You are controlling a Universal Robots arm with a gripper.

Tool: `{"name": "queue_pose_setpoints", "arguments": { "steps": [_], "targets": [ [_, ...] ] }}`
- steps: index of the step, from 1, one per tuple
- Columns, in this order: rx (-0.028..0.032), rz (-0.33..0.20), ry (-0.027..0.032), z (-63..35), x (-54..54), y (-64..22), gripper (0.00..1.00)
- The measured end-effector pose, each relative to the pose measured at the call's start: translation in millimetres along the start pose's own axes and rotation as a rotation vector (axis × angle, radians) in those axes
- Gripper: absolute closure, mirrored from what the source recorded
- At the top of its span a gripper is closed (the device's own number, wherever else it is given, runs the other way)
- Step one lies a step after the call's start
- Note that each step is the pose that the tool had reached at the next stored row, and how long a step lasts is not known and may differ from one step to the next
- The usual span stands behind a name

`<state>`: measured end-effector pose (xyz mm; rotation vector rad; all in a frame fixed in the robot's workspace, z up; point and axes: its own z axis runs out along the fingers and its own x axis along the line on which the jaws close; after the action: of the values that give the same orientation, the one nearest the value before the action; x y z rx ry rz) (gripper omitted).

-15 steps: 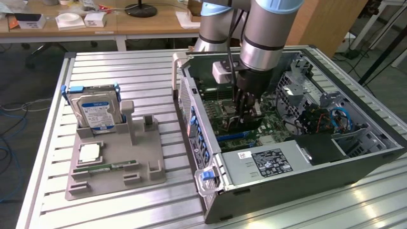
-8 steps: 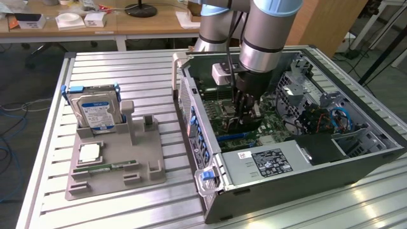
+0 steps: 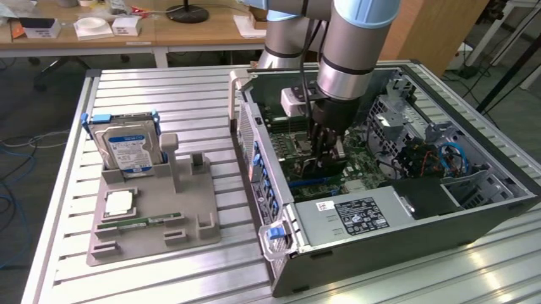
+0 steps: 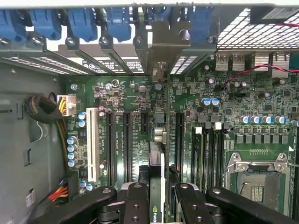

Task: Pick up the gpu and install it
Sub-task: 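Insert the gpu into the slot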

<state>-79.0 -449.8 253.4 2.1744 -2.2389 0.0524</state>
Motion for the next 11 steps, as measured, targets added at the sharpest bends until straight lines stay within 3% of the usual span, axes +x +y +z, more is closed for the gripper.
{"name": "queue_pose_setpoints", "arguments": {
  "steps": [11],
  "targets": [
    [-0.0001,0.000,0.0002,3.9,-2.6,1.1,0.74]
  ]
}}
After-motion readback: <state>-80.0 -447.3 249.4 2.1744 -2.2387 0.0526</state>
